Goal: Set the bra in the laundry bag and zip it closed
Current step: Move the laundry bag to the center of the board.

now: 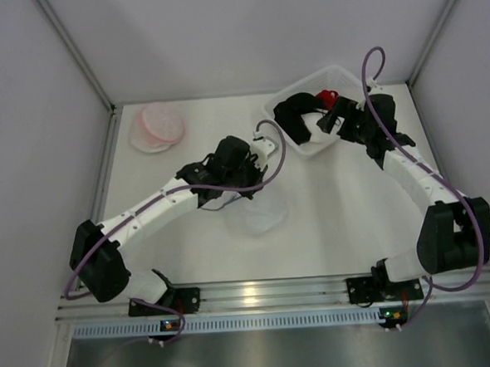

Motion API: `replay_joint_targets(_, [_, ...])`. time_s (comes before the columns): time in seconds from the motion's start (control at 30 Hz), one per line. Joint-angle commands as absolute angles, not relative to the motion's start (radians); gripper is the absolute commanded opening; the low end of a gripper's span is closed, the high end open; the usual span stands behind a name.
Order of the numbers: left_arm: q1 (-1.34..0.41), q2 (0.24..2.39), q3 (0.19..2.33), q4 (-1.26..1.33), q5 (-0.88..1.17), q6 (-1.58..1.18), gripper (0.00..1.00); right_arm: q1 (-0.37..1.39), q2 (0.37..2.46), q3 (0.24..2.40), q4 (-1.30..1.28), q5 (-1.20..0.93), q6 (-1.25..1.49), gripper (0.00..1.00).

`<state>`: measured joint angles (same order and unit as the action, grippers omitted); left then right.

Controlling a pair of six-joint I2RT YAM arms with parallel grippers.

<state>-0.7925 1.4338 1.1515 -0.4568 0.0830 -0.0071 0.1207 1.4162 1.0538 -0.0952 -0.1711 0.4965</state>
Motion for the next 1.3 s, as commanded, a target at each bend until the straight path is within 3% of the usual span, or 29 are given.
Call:
replay_joint_targets(0.0, [-0.732, 1.417, 1.282, -0.449, 0.287, 0.066, 0.00, 0.110, 1.395, 1.146, -0.072, -0.231, 0.537, 0.99])
replay_joint_targets(0.3, [-0.745, 1.474, 1.255, -0.433, 0.502, -0.146, 0.00, 0.110, 1.315, 1.025, -0.084, -0.247, 0.554, 0.99])
replay_joint_targets(0.4, [-0.885, 1.527, 1.203, -0.387, 0.234, -0.063, 0.00, 0.098, 1.338, 1.029, -0.194, -0.271, 0.532, 0.99])
replay_joint_targets(0.5, [-0.975, 1.636, 1.311, -0.423, 0.028, -0.163, 0.05, 0.094, 1.290, 0.993, -0.221, -0.348, 0.568, 0.99])
replay_joint_targets(0.53, [-0.977, 1.646, 1.333, -0.432, 0.055, -0.198, 0.20, 0.092, 1.266, 0.967, -0.172, -0.363, 0.584, 0.99])
replay_joint_targets(0.57, [-0.979, 1.644, 1.339, -0.417, 0.095, -0.228, 0.56, 0.094, 1.228, 0.935, -0.155, -0.365, 0.584, 0.99])
replay_joint_targets(0.63, [-0.983, 1.603, 1.303, -0.379, 0.078, -0.285, 0.98, 0.092, 1.206, 0.937, -0.197, -0.351, 0.539, 0.99])
replay_joint_targets(0.77, [-0.974, 1.471, 1.258, -0.408, -0.173, -0.429, 0.99, 0.095, 1.177, 1.015, -0.368, -0.341, 0.466, 0.99])
replay_joint_targets(0.97, [-0.716, 1.201, 1.172, -0.425, -0.072, -0.537, 0.99, 0.210, 1.065, 1.000, -0.417, -0.281, 0.492, 0.99])
replay_joint_targets(1.07, [-0.579, 1.242, 1.143, -0.451, -0.022, -0.506, 0.99, 0.355, 1.084, 1.055, -0.507, -0.157, 0.518, 0.99])
replay_joint_targets(1.27, [-0.526, 1.368, 1.092, -0.446, 0.047, -0.471, 0.99, 0.691, 1.250, 1.173, -0.742, 0.112, 0.594, 0.94])
